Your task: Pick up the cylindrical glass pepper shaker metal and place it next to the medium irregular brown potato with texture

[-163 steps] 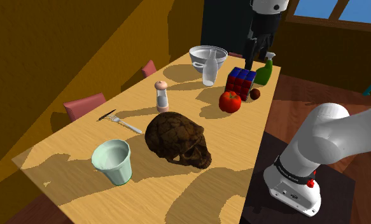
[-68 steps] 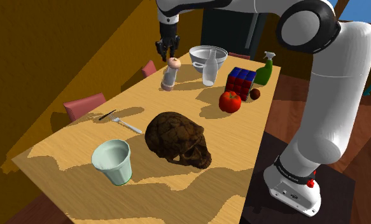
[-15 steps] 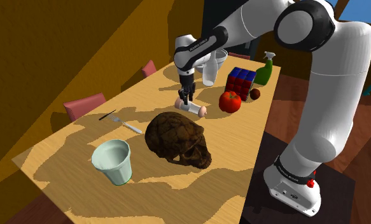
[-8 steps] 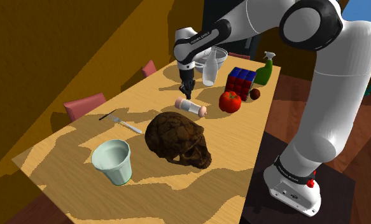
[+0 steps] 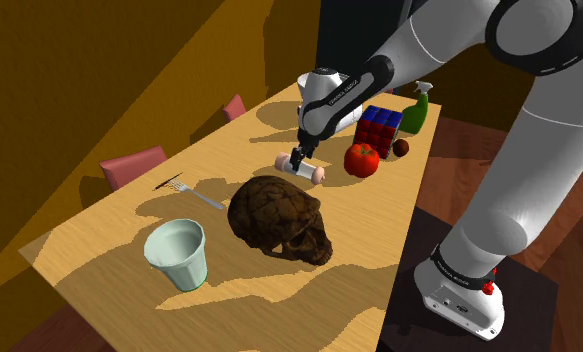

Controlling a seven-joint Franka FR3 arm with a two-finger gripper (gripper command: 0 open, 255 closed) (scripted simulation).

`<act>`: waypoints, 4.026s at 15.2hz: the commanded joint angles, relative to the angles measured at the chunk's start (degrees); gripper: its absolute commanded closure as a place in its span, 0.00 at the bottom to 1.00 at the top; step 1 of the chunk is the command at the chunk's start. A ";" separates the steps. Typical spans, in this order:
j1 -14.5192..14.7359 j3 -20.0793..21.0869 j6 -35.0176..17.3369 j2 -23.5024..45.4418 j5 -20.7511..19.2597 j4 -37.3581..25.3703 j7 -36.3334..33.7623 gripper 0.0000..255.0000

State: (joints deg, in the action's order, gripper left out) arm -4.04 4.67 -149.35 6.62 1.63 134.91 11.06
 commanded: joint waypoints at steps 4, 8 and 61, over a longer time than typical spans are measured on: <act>0.18 -0.10 -4.98 3.93 -0.48 0.38 -0.37 0.00; 0.18 -0.10 -4.98 3.93 -0.48 0.38 -0.37 0.00; -6.30 -9.49 15.90 -25.74 1.11 9.77 15.95 1.00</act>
State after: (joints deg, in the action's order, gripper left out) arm -9.77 -3.93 -133.47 -17.79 2.95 143.33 25.63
